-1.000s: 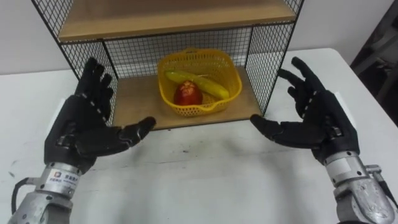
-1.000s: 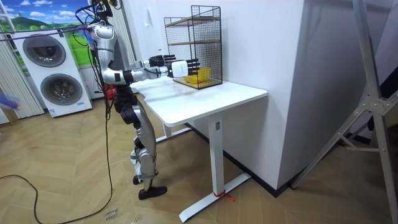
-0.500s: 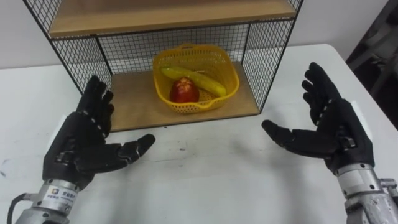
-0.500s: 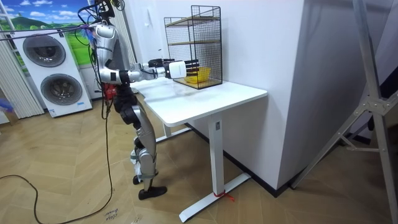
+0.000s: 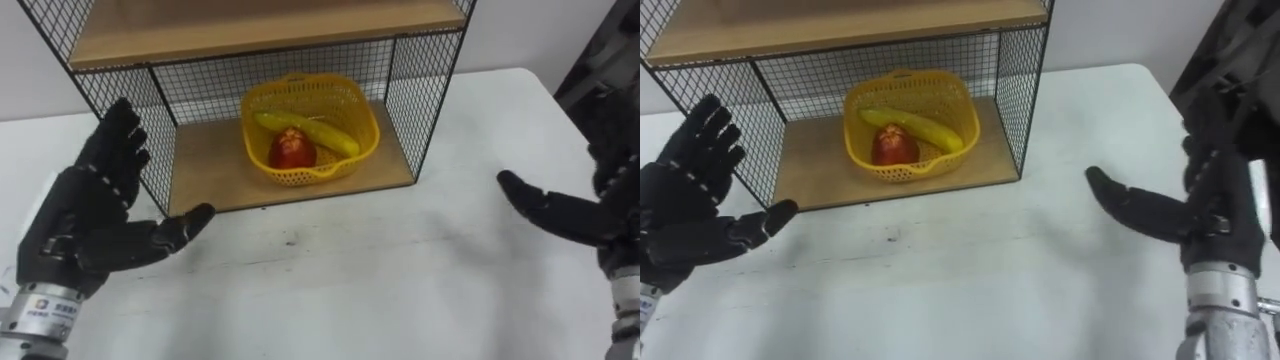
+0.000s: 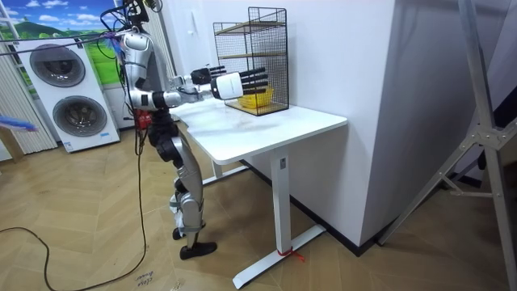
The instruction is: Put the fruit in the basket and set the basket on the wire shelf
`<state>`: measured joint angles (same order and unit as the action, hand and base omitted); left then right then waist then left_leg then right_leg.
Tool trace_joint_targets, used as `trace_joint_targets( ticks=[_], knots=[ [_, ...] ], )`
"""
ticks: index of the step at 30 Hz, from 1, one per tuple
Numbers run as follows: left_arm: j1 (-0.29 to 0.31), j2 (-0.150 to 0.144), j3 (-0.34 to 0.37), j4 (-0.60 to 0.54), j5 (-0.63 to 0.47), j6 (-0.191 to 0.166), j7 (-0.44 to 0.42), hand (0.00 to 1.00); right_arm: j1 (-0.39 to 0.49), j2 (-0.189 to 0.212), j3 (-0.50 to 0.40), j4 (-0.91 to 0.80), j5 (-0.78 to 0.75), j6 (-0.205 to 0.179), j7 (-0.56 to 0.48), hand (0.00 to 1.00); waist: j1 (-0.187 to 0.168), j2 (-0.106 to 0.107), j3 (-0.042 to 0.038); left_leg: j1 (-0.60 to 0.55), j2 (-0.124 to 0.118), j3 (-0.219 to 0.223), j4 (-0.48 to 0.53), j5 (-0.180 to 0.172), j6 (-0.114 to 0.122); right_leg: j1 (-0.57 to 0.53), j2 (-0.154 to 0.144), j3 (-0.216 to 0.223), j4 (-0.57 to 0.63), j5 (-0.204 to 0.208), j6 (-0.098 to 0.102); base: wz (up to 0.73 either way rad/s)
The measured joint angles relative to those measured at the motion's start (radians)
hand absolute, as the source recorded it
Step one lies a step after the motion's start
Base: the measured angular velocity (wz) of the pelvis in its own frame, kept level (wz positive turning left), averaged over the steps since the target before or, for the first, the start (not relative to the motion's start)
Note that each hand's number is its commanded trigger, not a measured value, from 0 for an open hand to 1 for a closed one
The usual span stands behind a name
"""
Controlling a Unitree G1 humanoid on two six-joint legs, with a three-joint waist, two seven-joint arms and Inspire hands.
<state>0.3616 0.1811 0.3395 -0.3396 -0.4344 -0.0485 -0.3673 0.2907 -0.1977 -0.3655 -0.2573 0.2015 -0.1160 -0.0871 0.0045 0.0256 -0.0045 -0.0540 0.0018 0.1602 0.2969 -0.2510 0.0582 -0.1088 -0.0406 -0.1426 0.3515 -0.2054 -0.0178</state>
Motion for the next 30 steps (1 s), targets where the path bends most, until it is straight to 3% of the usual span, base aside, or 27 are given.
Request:
trace_joint_targets(
  ticks=[2,3,7,11,17,25,28,30],
  knots=[
    [0.002,0.013,0.055,-0.039,-0.002,-0.004,-0.005,0.0,0.0,-0.023,-0.063,-0.016,-0.004,0.0,-0.05,0.0,0.003,0.005,0.0002,-0.004,0.002,-0.001,0.005,-0.003,-0.002,-0.003,0.003,0.003,-0.009,-0.002,-0.002,0.0],
    [0.011,0.038,0.065,-0.038,-0.002,-0.002,-0.01,0.0,0.001,-0.025,-0.092,-0.033,-0.008,-0.001,-0.079,0.0,0.001,0.008,0.002,-0.005,0.003,-0.002,0.004,-0.003,-0.002,-0.003,0.004,0.002,-0.01,-0.002,-0.003,0.0],
    [0.02,0.048,0.11,-0.041,-0.009,-0.001,-0.036,0.0,0.001,-0.028,-0.157,-0.046,-0.01,-0.012,-0.175,0.0,0.0,0.012,0.0044,-0.011,0.004,-0.003,0.003,-0.003,-0.004,-0.009,0.007,0.002,-0.007,-0.004,-0.005,0.0],
    [0.026,0.069,0.136,-0.043,-0.032,0.0,-0.037,0.0,0.001,-0.056,-0.211,-0.046,-0.002,-0.013,-0.238,0.0,0.003,0.013,0.004,-0.025,0.004,-0.005,0.006,-0.001,-0.006,-0.023,0.006,0.0,-0.001,-0.006,-0.007,0.01],
    [0.033,0.07,0.209,-0.053,-0.034,0.028,-0.043,0.0,0.002,-0.061,-0.291,-0.042,-0.011,-0.012,-0.287,0.0,0.003,0.006,0.0033,-0.025,0.002,-0.005,0.012,0.0,-0.007,-0.035,0.003,0.003,0.017,-0.02,-0.011,0.0],
    [0.07,0.07,0.268,-0.056,-0.054,0.03,-0.039,0.0,0.006,-0.061,-0.367,-0.021,-0.009,0.001,-0.405,0.0,0.01,0.006,-0.0009,-0.026,0.004,-0.008,0.013,0.0,-0.009,-0.03,0.005,0.004,0.01,-0.024,-0.014,0.0],
    [0.071,0.07,0.363,-0.056,-0.149,0.029,-0.018,0.0,0.006,-0.061,-0.39,-0.018,-0.009,0.011,-0.439,0.0,0.021,0.01,-0.0036,-0.025,0.003,-0.009,0.011,-0.001,-0.011,-0.031,0.005,0.005,0.01,-0.026,-0.013,0.01],
    [0.072,0.069,0.413,-0.056,-0.2,0.029,0.007,0.0,0.006,-0.061,-0.403,-0.018,-0.001,0.019,-0.458,0.0,0.03,0.014,-0.0095,-0.022,0.001,-0.011,0.008,-0.001,-0.011,-0.029,0.004,0.004,0.011,-0.027,-0.011,0.05]
  ],
)
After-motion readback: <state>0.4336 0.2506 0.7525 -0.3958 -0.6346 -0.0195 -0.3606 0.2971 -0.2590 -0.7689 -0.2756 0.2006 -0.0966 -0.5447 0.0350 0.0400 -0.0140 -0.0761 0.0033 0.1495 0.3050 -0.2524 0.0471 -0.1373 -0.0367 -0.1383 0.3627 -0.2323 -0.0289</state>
